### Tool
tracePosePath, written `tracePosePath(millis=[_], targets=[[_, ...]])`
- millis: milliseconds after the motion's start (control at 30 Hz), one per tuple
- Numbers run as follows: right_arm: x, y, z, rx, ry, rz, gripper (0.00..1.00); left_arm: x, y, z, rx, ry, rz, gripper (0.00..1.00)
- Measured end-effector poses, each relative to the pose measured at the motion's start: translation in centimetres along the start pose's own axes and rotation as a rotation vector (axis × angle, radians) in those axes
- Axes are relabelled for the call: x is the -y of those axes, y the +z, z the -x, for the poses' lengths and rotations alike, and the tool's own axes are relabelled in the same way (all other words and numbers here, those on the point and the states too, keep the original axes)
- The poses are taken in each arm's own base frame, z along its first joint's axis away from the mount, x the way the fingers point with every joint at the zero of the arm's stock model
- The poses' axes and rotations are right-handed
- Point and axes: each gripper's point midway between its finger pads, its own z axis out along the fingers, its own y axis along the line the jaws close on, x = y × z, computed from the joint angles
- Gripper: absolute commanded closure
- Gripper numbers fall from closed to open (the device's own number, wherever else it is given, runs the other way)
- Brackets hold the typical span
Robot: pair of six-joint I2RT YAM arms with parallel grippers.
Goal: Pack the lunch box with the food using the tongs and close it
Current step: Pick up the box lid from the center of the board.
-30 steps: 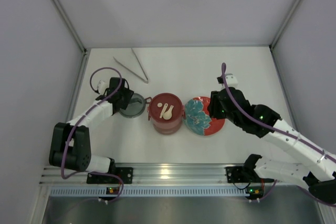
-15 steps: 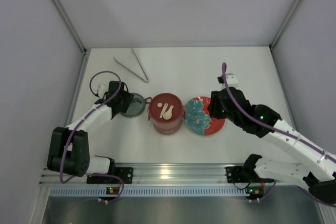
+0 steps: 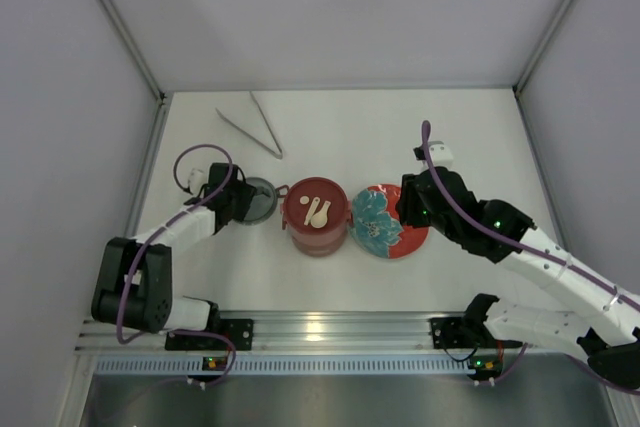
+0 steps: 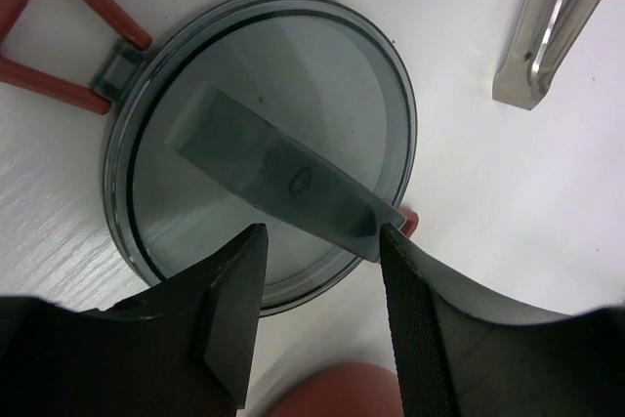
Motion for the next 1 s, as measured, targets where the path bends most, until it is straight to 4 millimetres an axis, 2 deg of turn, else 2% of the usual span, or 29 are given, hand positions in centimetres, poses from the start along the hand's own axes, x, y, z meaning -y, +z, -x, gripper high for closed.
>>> tracePosePath(millis=[367, 800, 1000], targets=[[0.2, 0.2, -0.4, -0.009, -0.005, -0.006, 0.65, 1.5, 1.7, 0.2, 0.032, -0.064, -0.094, 0.51], [0.2, 0.2, -0.4, -0.008, -0.004, -0.006, 0.65, 2.7, 2.7, 1.4, 0.064, -0.086, -0.140, 0.68], [0.3, 0.1, -0.4, -0.007, -0.003, -0.007, 0.65, 3.1, 2.6, 1.7, 0.071, -0.068, -0.150, 0.82]])
